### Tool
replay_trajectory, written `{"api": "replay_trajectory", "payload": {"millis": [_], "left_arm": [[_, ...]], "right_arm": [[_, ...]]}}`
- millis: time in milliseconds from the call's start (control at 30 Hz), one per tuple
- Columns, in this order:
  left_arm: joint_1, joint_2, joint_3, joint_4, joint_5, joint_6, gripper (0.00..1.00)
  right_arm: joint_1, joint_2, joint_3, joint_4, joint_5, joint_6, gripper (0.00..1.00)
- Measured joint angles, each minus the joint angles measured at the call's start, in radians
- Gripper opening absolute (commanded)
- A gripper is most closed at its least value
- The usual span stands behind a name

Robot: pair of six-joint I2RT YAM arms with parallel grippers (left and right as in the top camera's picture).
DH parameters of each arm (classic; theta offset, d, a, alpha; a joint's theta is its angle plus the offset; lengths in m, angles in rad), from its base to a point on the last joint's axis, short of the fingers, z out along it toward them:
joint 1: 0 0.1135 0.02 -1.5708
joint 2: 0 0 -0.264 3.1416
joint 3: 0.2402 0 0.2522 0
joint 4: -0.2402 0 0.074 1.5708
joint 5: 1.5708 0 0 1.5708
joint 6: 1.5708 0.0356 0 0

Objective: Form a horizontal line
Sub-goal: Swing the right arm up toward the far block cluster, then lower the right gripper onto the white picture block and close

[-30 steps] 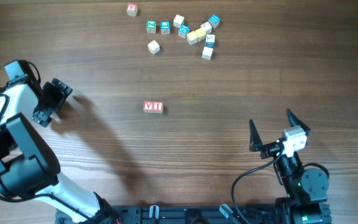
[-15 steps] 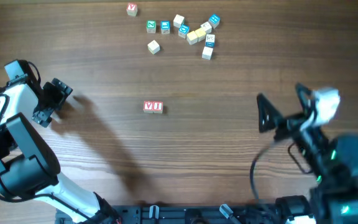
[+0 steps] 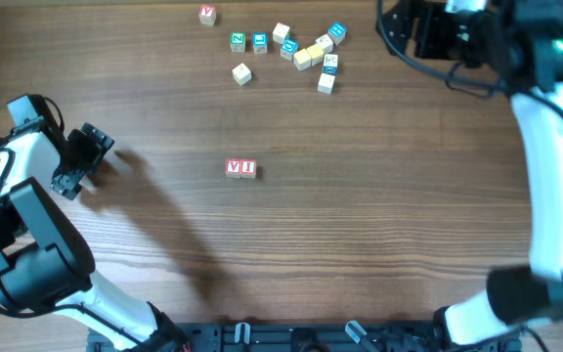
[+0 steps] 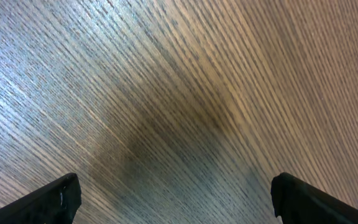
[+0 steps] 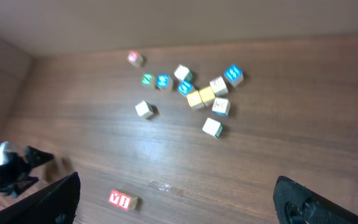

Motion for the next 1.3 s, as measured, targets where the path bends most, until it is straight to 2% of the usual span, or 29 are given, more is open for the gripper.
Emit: {"api": "replay_trajectory", "payload": {"millis": [267,333,400,433,500,567,767,900,967,1133,1233,1267,1300], "left_arm": [[0.000,0.000,0.000,0.001,0.000,0.000,1.00],[0.000,0.000,0.000,0.001,0.000,0.000,1.00],[0.000,0.000,0.000,0.001,0.000,0.000,1.00],[0.000,0.000,0.000,0.001,0.000,0.000,1.00],[0.000,0.000,0.000,0.001,0.000,0.000,1.00],[0.000,0.000,0.000,0.001,0.000,0.000,1.00],[0.000,0.000,0.000,0.001,0.000,0.000,1.00],[0.000,0.000,0.000,0.001,0.000,0.000,1.00],[0.000,0.000,0.000,0.001,0.000,0.000,1.00],[0.000,0.000,0.000,0.001,0.000,0.000,1.00],[0.000,0.000,0.000,0.001,0.000,0.000,1.00],[0.000,0.000,0.000,0.001,0.000,0.000,1.00],[0.000,0.000,0.000,0.001,0.000,0.000,1.00]], "right_arm": [[0.000,0.307,0.000,0.069,0.005,-0.020,1.00],[0.000,0.345,0.000,0.093,0.007,-0.021,0.75],[0.002,0.360,0.000,0.120,0.008,-0.022,0.60],[0.005,0.365,0.000,0.131,0.011,-0.023,0.48],[0.018,0.375,0.000,0.154,0.019,-0.028,0.41],[0.047,0.381,0.000,0.185,0.032,-0.033,0.40],[0.195,0.382,0.000,0.299,0.220,-0.034,0.45],[0.302,0.401,0.000,0.381,0.376,-0.024,0.67],[0.316,0.423,0.000,0.380,0.428,0.011,0.73],[0.299,0.545,0.000,0.312,0.473,0.117,0.76],[0.285,0.591,0.000,0.269,0.477,0.171,0.88],[0.282,0.600,0.000,0.268,0.478,0.182,1.00],[0.279,0.613,0.000,0.268,0.480,0.196,1.00]]}}
